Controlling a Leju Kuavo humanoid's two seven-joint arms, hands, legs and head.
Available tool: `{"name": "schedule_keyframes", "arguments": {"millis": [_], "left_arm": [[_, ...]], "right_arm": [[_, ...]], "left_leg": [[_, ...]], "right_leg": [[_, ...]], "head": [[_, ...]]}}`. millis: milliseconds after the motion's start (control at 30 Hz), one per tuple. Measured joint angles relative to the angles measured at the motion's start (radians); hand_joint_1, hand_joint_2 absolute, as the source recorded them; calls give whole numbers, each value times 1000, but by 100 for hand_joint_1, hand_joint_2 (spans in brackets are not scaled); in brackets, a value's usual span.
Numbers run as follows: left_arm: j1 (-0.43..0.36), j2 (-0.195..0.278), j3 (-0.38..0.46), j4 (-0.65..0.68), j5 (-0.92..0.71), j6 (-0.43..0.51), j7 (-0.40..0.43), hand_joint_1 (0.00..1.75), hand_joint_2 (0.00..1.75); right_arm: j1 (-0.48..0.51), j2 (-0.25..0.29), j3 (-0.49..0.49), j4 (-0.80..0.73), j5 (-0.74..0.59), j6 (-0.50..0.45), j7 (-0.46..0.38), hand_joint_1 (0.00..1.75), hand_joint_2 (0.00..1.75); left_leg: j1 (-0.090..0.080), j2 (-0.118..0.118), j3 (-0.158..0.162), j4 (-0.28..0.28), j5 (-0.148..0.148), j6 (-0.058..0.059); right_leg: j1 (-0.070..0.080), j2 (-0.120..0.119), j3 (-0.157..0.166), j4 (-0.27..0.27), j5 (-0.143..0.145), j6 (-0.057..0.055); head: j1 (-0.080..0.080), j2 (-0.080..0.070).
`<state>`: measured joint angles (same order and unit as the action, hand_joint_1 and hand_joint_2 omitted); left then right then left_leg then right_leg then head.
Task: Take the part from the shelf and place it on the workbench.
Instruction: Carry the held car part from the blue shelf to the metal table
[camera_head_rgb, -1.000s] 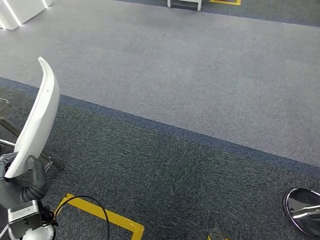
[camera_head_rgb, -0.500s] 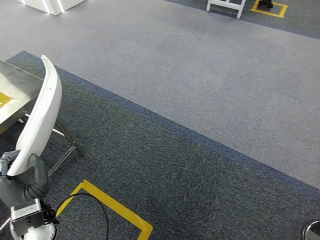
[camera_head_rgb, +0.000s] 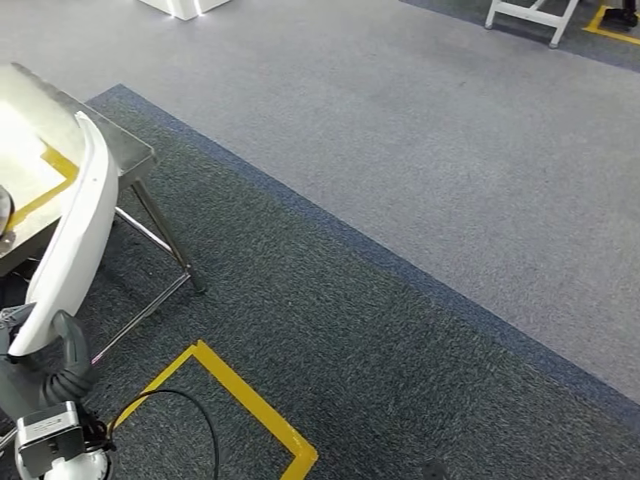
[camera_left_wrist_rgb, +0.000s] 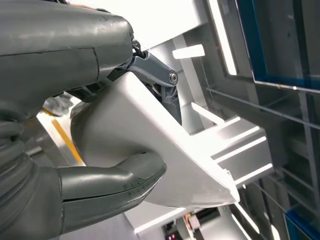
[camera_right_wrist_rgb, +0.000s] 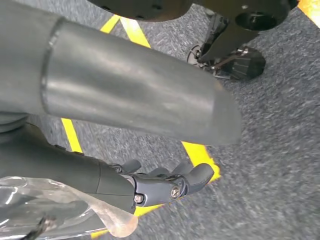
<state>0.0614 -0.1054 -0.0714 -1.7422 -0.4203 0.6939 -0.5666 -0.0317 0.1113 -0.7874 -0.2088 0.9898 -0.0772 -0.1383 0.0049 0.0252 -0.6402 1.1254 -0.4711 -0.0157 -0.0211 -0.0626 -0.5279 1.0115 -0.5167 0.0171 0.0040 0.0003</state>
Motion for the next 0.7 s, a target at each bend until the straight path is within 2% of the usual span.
{"name": "schedule_keyframes", "arguments": {"millis": [33,67,100,167,233,300,333,367,400,433,467,500,533,567,600,667,700], "left_arm": [[-1,0,0,0,-1,0,-1,175,175],[-2,0,0,0,-2,0,-2,175,175],[-3,1,0,0,-3,0,-2,175,175],[-3,2,2,-1,-4,0,-4,175,175],[-5,3,4,-3,-5,0,-7,175,175],[-8,2,4,-5,-5,0,-10,175,175],[-9,2,5,-5,-5,0,-11,175,175],[-9,2,5,-5,-5,0,-11,175,175],[-9,2,5,-5,-5,0,-13,175,175],[-9,2,6,-6,-6,0,-15,175,175],[-9,2,6,-8,-7,0,-18,175,175],[-9,2,7,-11,-9,0,-21,175,175],[-10,2,8,-14,-10,0,-23,175,175],[-11,2,9,-17,-12,0,-25,175,175],[-11,3,10,-19,-14,0,-26,175,175],[-11,4,14,-24,-17,0,-27,175,175],[-10,4,16,-26,-19,0,-27,175,175]], "right_arm": [[0,0,0,0,0,0,0,0,0],[-1,0,0,0,1,0,0,0,0],[-2,0,0,0,1,0,0,0,0],[-5,0,0,0,1,0,0,0,0],[-7,0,0,0,2,0,-1,0,0],[-5,0,0,0,4,1,-1,0,0],[-3,0,0,0,4,2,-1,0,0],[-1,0,0,0,5,2,-1,0,0],[0,0,0,0,5,3,-1,0,0],[1,0,0,0,5,3,-1,0,0],[0,0,-1,0,6,2,-1,0,0],[0,0,-1,0,6,2,-1,0,0],[0,0,-2,0,6,2,0,0,0],[0,0,-2,0,6,2,0,0,0],[0,0,-3,0,6,2,1,0,0],[-1,1,-3,0,6,2,2,0,0],[-1,1,-3,0,6,2,2,0,0]], "left_leg": [[-4,20,26,-54,17,6],[-9,34,40,-85,21,12],[-14,40,42,-93,16,18],[-13,21,41,-99,17,31],[-7,2,45,-107,21,44],[-5,-17,47,-110,22,53],[-6,-28,47,-109,21,55],[-7,-40,48,-109,21,55],[-8,-53,49,-108,21,55],[-8,-65,50,-107,20,55],[-8,-78,51,-106,19,54],[-7,-89,52,-105,18,51],[-8,-100,50,-101,16,48],[-7,-109,47,-99,16,42],[-6,-118,44,-98,17,36],[-3,-134,39,-99,21,23],[-3,-124,36,-92,16,17]], "right_leg": [[2,-8,3,0,-4,5],[5,-16,5,1,-7,10],[7,-25,7,0,-9,15],[7,-37,11,-2,-15,26],[3,-4,-2,31,-42,35],[1,45,-59,147,-98,38],[1,55,-97,218,-124,39],[2,59,-128,268,-135,40],[2,60,-144,283,-124,39],[2,63,-141,258,-94,38],[1,70,-119,196,-50,36],[-1,91,-91,127,-15,33],[-4,113,-64,66,9,31],[-5,132,-46,28,19,28],[-5,143,-38,15,16,25],[-3,127,-32,9,18,15],[-4,116,-29,6,20,9]], "head": [[0,0],[1,0],[2,0],[4,0],[8,0],[13,0],[14,0],[14,0],[14,0],[14,0],[15,0],[14,0],[14,0],[14,0],[13,0],[14,0],[11,0]]}}
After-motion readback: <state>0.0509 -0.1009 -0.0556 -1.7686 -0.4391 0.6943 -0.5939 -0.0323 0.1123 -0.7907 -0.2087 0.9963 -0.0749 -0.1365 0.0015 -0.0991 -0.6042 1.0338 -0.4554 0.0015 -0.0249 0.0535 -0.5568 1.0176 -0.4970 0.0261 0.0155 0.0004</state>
